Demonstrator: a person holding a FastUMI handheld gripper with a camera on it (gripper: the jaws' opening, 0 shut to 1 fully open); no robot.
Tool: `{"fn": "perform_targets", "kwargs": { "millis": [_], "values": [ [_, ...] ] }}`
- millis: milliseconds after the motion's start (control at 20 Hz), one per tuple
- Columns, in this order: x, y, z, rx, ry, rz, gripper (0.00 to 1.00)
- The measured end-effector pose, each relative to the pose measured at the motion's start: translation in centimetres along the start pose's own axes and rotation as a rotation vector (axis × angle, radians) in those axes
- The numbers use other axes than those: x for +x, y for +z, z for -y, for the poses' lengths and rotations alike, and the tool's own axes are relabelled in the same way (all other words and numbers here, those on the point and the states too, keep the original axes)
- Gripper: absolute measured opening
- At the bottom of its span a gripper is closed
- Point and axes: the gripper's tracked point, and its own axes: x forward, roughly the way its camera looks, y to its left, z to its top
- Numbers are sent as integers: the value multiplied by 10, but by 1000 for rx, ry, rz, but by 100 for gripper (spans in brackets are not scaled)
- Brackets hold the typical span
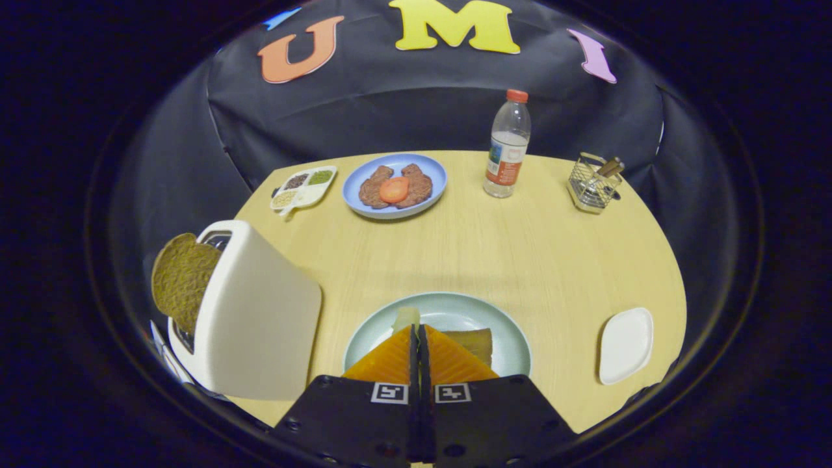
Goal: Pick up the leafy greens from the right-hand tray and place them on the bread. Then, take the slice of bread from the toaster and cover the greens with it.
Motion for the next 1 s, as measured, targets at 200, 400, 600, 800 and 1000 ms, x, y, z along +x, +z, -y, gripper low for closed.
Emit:
{"fn": "perform_targets", "kwargs": {
  "millis": [200, 400, 600, 800, 1000],
  "values": [
    [21, 0, 5, -6, 23, -41, 0],
    [29, -3, -8, -7, 86, -63, 1],
    [28, -4, -9, -27, 77, -72, 4],
    [8, 14, 0, -126, 11, 29, 29],
    [-28, 38, -8, -234, -26, 159, 65]
  ]
}}
